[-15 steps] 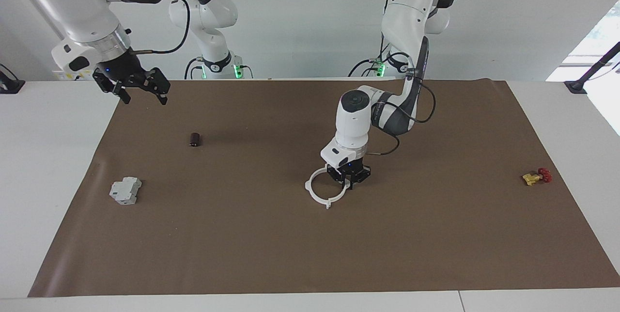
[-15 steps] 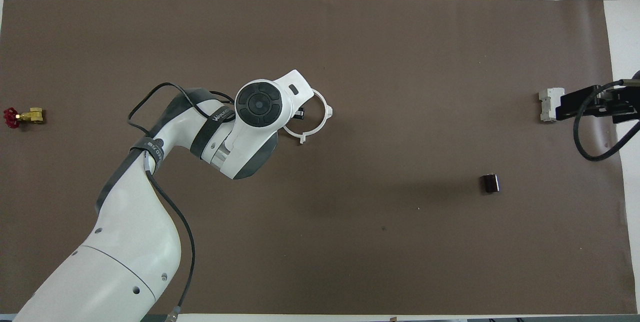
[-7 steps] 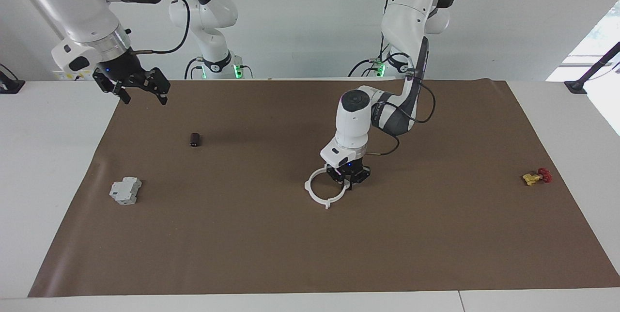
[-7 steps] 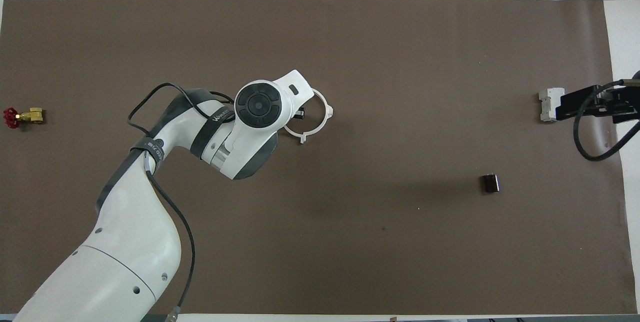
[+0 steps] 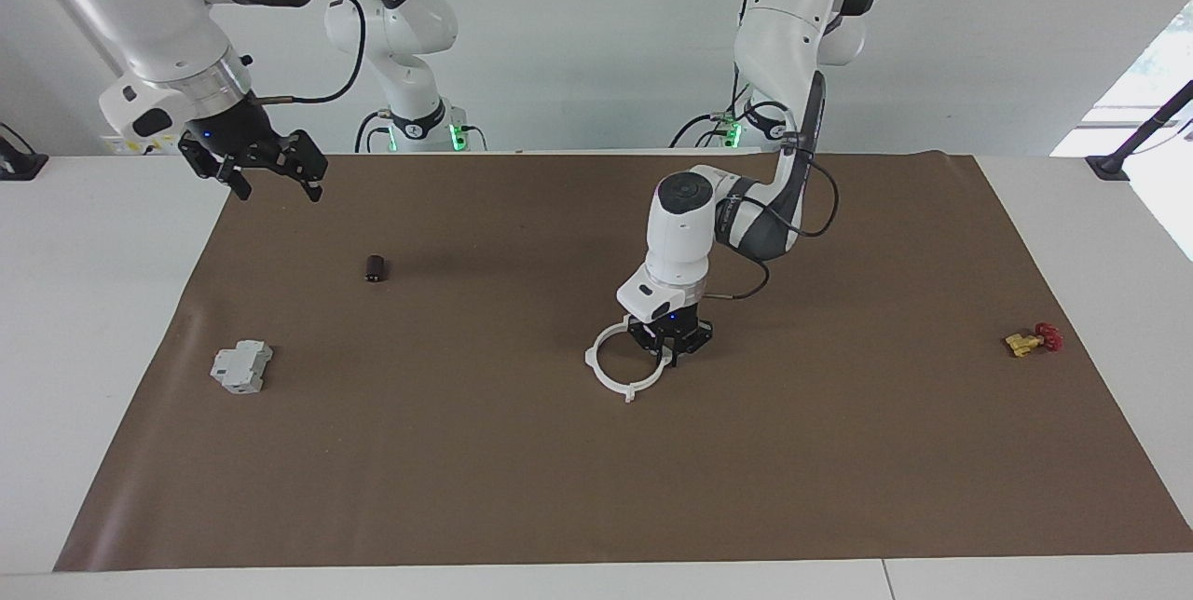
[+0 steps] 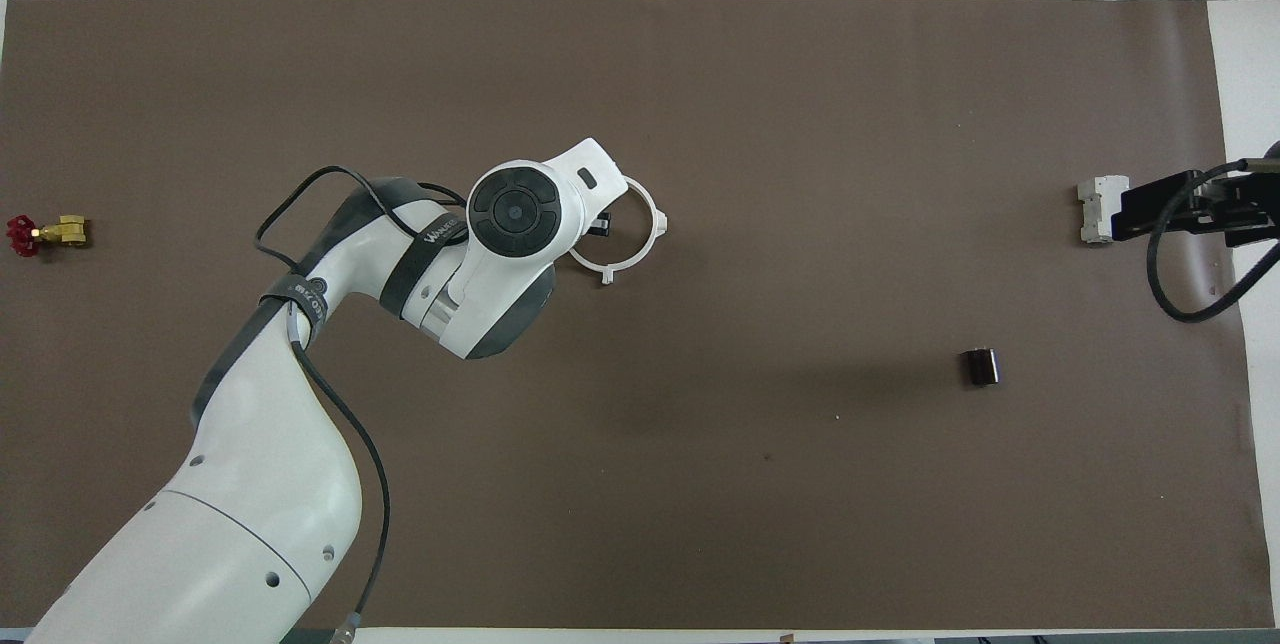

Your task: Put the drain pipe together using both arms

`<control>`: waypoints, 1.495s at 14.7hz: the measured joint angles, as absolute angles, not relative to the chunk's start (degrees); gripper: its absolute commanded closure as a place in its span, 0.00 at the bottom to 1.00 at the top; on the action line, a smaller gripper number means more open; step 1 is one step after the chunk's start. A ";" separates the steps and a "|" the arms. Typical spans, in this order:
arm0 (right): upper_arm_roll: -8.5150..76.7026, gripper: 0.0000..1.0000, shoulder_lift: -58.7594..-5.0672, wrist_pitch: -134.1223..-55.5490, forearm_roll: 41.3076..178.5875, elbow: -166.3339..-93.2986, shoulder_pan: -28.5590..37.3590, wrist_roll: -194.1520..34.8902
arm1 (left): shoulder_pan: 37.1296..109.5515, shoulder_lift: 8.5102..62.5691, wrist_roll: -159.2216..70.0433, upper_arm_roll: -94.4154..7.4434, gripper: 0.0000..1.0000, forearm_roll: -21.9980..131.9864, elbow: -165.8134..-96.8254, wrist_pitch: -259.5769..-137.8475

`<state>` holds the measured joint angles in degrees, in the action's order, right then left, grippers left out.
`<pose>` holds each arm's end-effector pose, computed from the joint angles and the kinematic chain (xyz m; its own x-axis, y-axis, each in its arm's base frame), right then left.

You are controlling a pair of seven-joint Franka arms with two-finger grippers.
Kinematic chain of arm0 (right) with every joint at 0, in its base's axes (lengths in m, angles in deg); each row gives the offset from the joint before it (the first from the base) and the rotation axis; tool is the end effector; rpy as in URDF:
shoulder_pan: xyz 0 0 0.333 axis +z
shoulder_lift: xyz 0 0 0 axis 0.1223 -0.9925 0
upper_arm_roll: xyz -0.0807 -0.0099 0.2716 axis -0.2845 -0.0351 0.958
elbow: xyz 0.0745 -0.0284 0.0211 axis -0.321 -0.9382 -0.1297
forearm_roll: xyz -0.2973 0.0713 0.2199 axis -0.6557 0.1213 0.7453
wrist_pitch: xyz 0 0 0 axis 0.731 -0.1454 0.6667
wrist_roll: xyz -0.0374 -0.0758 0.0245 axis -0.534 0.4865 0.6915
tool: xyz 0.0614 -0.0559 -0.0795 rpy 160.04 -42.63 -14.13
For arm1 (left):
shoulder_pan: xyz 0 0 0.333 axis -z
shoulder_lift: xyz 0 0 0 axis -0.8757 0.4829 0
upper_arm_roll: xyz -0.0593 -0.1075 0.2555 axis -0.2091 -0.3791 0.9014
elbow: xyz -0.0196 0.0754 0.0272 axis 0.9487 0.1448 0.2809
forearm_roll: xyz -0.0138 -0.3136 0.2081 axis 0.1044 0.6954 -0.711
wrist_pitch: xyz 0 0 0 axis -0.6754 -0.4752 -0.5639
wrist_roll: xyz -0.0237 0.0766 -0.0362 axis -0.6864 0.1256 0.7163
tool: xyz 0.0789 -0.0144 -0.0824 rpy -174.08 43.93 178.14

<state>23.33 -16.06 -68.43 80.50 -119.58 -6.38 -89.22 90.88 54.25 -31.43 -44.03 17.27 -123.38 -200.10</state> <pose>0.5341 -0.0250 0.5651 0.9965 -0.0773 -0.0322 -0.0779 -0.9968 -0.0199 0.5454 -0.3529 0.2726 0.9520 -0.2241 0.2083 -0.2201 -0.9745 -0.0425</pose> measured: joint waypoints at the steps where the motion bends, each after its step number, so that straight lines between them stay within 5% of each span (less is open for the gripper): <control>1: 23.33 0.00 -16.06 -68.43 80.50 -119.58 -6.38 -89.22 | 90.88 54.25 -31.43 -44.03 1.00 17.27 -123.39 -200.11; 5: 23.33 0.00 -16.06 -68.43 80.50 -119.58 -6.38 -89.22 | 90.88 54.25 -31.43 -44.03 0.97 17.27 -123.40 -200.13; 6: 23.33 0.00 -16.06 -68.43 80.50 -119.58 -6.38 -89.22 | 90.87 54.25 -31.43 -44.02 0.80 17.27 -123.40 -200.14; 7: 23.33 0.00 -16.06 -68.43 80.50 -119.58 -6.38 -89.22 | 90.87 54.25 -31.43 -44.02 0.51 17.27 -123.40 -200.16; 8: 23.33 0.00 -16.06 -68.43 80.50 -119.58 -6.38 -89.22 | 90.87 54.25 -31.43 -44.02 0.01 17.27 -123.40 -200.18; 16: 23.33 0.00 -16.06 -68.43 80.50 -119.58 -6.38 -89.22 | 90.27 53.81 -31.48 -43.74 0.00 17.27 -123.31 -201.68; 22: 23.33 0.00 -16.06 -68.43 80.50 -119.58 -6.38 -89.22 | 84.95 45.48 -31.49 -43.43 0.00 17.27 -124.80 -188.94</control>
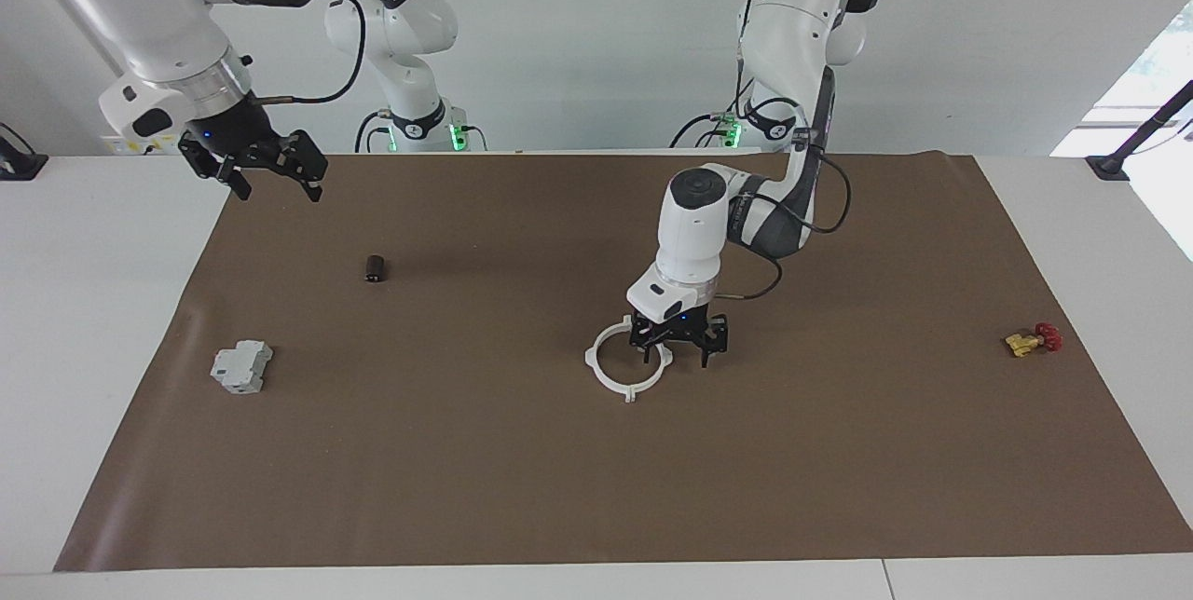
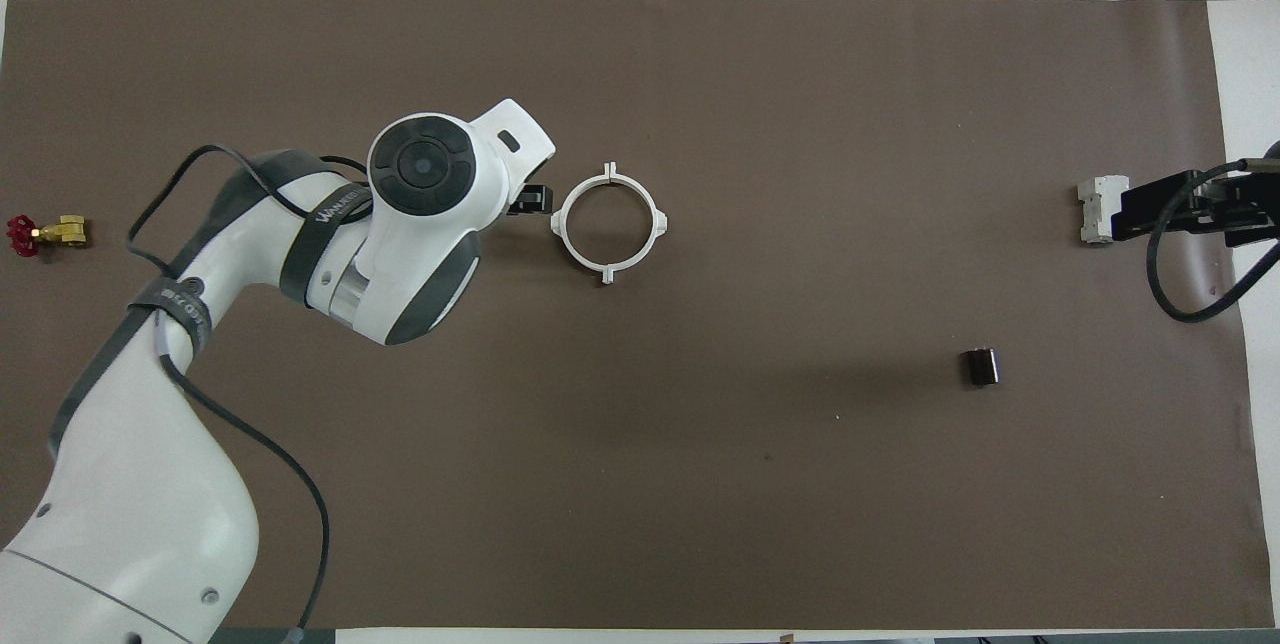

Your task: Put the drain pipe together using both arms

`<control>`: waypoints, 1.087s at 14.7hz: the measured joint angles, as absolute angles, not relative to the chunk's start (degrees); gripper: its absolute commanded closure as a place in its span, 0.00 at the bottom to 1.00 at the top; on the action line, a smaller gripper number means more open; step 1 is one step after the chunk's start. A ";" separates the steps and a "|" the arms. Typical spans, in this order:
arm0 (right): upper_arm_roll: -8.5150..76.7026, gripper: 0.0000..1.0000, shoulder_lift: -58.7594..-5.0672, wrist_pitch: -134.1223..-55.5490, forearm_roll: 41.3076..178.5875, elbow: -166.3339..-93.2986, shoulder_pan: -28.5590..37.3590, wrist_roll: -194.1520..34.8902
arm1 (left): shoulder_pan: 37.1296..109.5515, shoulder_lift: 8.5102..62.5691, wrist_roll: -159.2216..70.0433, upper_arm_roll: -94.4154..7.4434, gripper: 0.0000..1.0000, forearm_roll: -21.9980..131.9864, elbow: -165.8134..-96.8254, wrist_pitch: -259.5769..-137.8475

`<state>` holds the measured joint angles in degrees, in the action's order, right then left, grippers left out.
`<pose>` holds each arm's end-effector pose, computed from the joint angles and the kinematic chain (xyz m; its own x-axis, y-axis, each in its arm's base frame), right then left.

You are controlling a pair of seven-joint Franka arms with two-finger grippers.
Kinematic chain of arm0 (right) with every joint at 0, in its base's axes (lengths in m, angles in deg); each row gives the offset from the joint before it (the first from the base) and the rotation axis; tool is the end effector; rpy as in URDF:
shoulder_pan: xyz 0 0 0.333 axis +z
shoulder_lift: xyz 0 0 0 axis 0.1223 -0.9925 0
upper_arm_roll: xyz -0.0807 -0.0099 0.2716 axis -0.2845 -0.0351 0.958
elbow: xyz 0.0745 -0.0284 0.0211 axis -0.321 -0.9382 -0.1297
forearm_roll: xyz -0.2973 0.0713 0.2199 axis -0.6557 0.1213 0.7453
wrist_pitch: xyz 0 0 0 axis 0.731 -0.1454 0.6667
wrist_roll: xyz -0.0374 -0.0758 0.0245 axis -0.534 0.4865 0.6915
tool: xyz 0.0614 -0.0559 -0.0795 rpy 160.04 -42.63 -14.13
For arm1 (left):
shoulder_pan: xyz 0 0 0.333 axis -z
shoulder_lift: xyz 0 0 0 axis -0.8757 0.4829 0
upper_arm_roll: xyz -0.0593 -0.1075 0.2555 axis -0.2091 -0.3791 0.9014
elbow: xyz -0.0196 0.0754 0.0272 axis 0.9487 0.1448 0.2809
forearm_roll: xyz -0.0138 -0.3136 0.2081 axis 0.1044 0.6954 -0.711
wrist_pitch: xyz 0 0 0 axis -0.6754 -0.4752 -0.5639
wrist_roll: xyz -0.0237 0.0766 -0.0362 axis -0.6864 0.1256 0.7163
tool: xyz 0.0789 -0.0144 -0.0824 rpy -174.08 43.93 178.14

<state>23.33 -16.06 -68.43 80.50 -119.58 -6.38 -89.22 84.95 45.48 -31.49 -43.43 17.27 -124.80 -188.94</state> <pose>0.5341 -0.0250 0.5651 0.9965 -0.0773 -0.0322 -0.0779 -0.9968 -0.0199 0.5650 -0.2744 0.3395 0.9817 -0.0995 0.1627 -0.0839 -0.9915 -0.0998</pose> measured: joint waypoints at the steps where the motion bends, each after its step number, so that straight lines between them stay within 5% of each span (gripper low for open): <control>1: 23.33 0.00 -16.06 -68.43 80.50 -119.58 -6.38 -89.22 | 83.10 43.15 -31.56 -43.40 0.00 17.27 -125.76 -186.57; 12: 23.33 0.00 -16.06 -68.43 80.50 -119.58 -6.38 -89.22 | 62.70 27.79 -46.90 -43.08 0.00 27.93 -128.86 -174.02; 16: 23.33 0.00 -16.06 -68.43 80.50 -119.58 -6.38 -89.22 | 60.04 25.63 -52.80 -43.04 0.00 28.97 -123.40 -164.96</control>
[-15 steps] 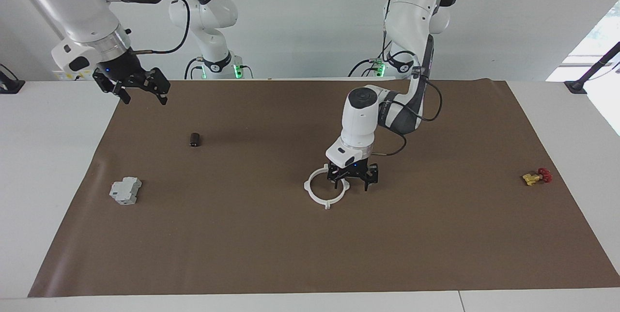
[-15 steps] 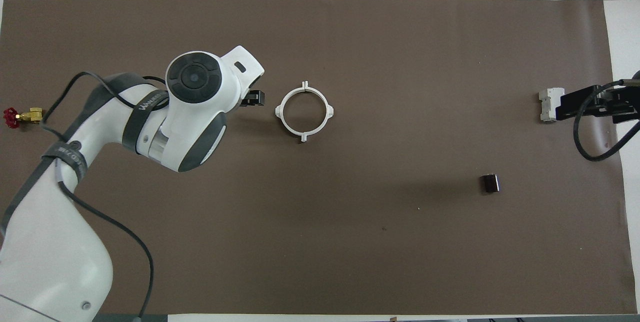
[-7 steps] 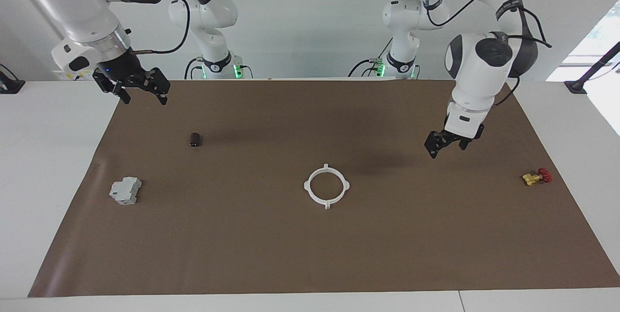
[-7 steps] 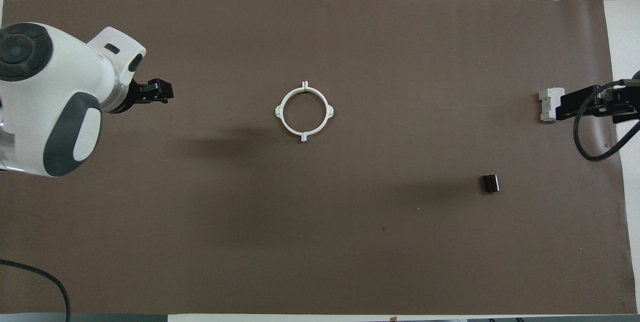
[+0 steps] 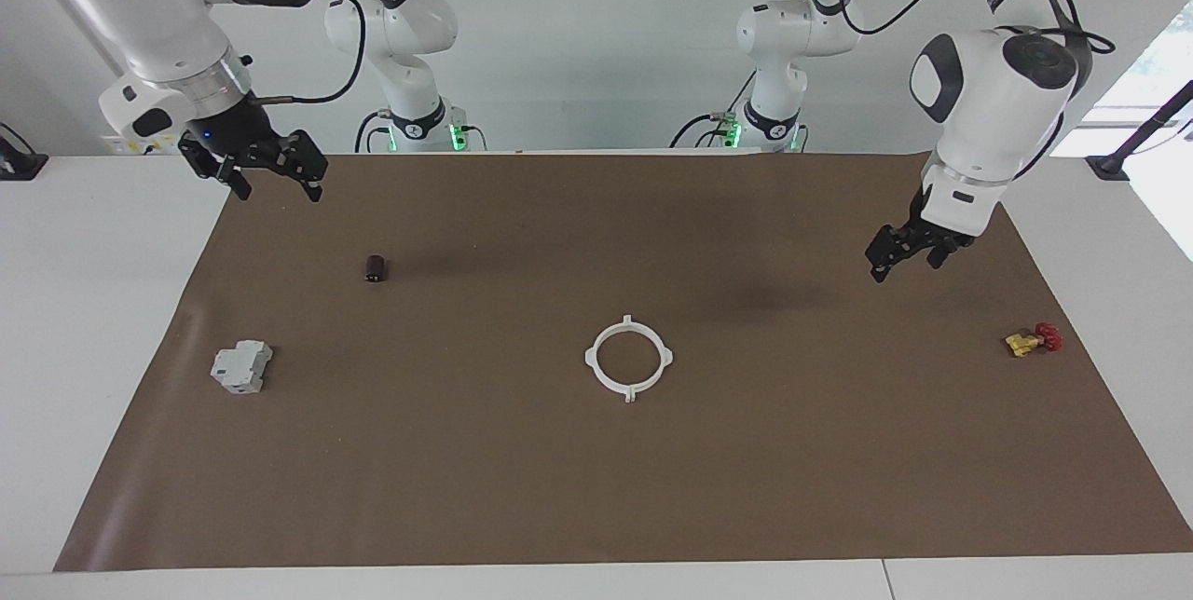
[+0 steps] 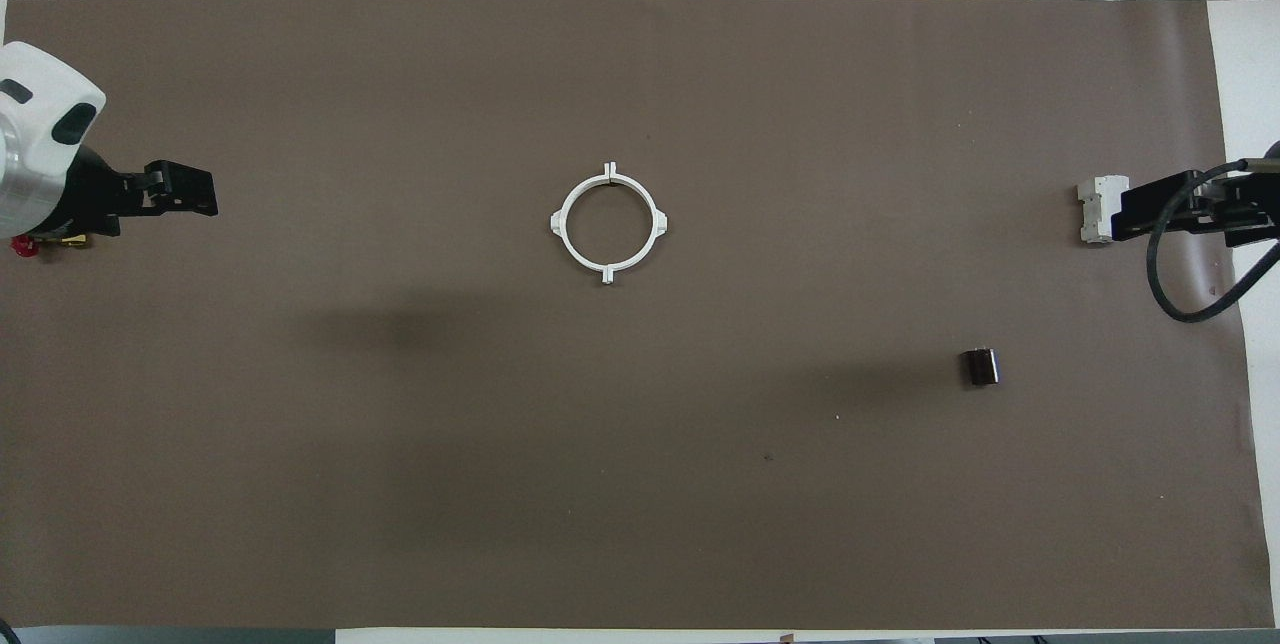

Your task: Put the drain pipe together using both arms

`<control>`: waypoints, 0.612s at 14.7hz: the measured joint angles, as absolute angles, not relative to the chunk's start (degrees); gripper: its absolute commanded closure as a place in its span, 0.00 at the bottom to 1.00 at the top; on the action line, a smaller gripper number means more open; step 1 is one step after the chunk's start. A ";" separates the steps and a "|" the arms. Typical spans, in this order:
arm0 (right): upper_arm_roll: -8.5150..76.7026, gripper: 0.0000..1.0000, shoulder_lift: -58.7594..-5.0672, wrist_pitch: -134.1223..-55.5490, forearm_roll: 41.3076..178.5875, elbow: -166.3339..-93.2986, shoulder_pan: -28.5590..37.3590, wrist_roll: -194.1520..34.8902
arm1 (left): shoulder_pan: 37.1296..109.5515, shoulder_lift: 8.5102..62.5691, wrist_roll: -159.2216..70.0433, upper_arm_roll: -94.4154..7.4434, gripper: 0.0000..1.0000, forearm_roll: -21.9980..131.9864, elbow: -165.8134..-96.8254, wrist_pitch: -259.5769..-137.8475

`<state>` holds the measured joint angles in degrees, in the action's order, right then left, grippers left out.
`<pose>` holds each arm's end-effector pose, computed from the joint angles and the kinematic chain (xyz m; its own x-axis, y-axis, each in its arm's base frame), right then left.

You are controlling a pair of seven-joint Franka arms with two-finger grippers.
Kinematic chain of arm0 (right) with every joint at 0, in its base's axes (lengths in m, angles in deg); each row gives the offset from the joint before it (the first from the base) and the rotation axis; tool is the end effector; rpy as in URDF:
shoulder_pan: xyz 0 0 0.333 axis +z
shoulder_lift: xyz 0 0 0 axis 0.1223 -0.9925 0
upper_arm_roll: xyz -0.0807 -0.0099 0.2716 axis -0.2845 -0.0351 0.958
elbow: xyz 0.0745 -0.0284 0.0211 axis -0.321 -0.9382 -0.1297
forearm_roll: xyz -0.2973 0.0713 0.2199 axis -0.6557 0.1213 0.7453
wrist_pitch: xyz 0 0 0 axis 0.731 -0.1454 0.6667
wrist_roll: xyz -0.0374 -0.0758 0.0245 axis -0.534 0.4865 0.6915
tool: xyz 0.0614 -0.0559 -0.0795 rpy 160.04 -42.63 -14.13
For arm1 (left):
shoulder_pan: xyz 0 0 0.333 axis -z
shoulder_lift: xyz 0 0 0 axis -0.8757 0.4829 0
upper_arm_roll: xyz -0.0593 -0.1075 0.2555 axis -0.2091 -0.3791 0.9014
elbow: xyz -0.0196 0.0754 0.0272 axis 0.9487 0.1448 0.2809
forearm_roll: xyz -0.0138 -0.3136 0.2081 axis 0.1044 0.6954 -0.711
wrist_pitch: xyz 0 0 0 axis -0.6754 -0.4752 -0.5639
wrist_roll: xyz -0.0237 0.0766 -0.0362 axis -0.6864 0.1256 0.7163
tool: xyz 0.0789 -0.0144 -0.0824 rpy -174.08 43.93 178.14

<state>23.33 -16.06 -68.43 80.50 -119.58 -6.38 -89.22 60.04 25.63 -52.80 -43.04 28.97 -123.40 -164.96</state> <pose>0.5341 -0.0250 0.5651 0.9965 -0.0773 -0.0322 -0.0779 -0.9968 -0.0199 0.5532 -0.0131 0.5159 0.9936 0.0964 0.0587 0.0970 -0.9953 -0.0063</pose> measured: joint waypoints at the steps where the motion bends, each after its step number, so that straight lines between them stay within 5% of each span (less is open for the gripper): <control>1: 23.33 0.00 -16.06 -68.43 80.50 -119.58 -6.38 -89.22 | 59.56 25.58 -53.87 -43.00 0.00 29.00 -121.26 -162.42; 9: 23.33 0.00 -16.05 -68.43 80.50 -119.58 -6.38 -89.22 | 57.44 25.57 -59.00 -42.95 0.00 30.00 -113.63 -149.02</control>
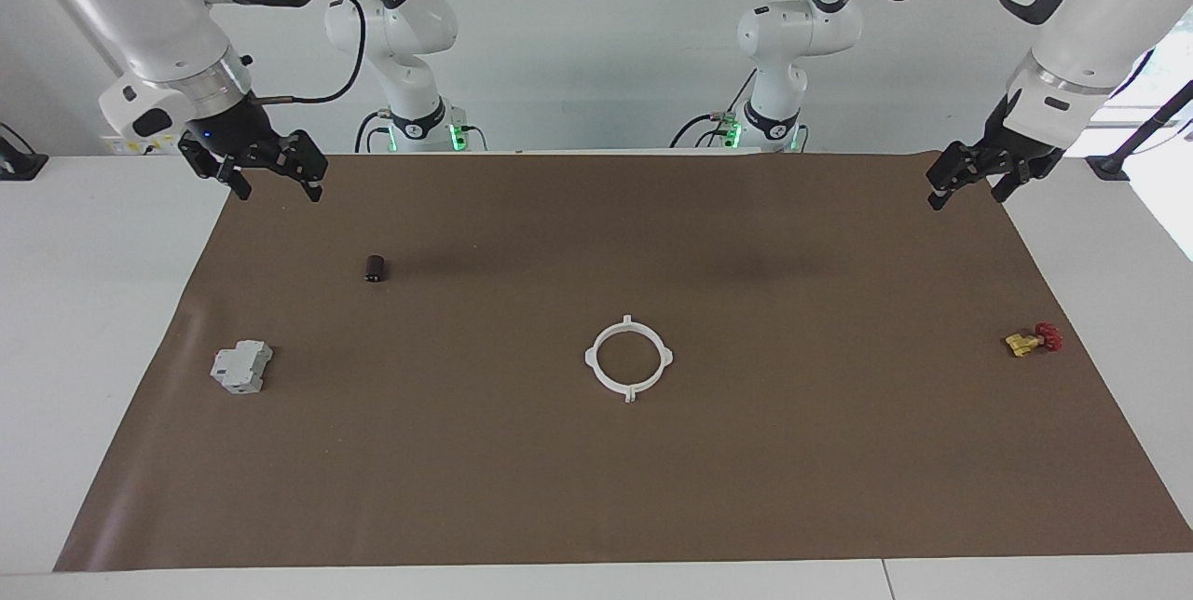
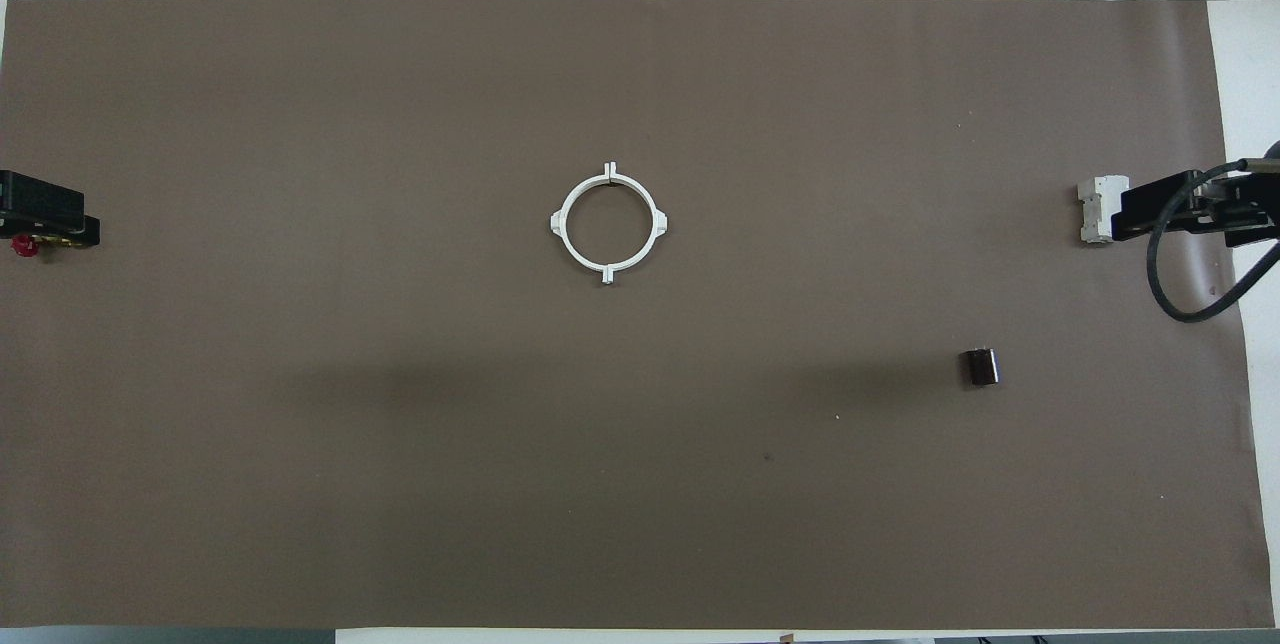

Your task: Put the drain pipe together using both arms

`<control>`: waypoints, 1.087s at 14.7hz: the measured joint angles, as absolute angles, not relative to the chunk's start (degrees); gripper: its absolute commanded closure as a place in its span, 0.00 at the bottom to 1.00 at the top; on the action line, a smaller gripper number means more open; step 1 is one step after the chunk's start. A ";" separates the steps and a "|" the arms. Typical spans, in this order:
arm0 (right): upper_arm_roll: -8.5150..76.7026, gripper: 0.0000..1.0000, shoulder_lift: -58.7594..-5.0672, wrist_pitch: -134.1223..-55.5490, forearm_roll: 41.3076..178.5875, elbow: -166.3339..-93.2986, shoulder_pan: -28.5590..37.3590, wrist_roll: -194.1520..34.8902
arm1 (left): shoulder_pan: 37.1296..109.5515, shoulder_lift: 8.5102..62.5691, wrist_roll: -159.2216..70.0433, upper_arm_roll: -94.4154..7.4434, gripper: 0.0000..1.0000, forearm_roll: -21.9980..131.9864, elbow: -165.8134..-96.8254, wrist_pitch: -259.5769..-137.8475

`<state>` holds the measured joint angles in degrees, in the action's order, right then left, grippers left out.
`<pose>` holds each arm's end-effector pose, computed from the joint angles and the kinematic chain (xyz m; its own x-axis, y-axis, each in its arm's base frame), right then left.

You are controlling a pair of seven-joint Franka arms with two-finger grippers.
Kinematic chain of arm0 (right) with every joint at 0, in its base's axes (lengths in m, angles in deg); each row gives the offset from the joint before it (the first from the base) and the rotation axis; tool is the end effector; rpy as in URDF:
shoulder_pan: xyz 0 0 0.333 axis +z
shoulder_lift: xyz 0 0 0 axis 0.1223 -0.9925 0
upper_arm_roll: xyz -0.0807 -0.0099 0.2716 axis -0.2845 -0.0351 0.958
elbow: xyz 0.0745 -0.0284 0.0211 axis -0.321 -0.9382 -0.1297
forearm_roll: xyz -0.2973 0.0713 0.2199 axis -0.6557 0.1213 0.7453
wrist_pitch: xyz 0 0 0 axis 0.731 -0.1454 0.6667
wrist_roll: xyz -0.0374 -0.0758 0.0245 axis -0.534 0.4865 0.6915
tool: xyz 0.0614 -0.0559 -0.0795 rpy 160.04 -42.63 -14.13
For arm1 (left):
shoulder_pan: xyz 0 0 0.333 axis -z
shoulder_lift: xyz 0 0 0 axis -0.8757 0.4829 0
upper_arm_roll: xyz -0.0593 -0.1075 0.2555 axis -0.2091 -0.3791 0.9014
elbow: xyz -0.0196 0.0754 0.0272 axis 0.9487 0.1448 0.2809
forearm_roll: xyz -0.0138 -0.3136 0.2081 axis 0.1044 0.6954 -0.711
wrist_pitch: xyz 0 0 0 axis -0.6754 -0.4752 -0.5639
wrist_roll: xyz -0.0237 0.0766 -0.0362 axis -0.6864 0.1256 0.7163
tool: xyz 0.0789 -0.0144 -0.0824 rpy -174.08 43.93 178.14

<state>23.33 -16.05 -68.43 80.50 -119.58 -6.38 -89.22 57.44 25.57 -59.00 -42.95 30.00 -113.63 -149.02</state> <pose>0.5341 -0.0250 0.5652 0.9965 -0.0773 -0.0320 -0.0779 -0.9968 -0.0199 0.5336 0.0107 0.5707 0.9980 0.0387 -0.0493 0.0389 -0.9992 0.0031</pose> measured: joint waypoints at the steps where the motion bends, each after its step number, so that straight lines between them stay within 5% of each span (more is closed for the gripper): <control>1: 23.33 0.00 -16.06 -68.43 80.50 -119.58 -6.38 -89.22 | 57.45 25.53 -59.01 -42.96 0.00 30.01 -114.22 -148.98; 16: 23.33 0.00 -16.06 -68.43 80.50 -119.58 -6.38 -89.22 | 57.64 24.82 -60.00 -43.06 0.00 29.68 -117.18 -153.35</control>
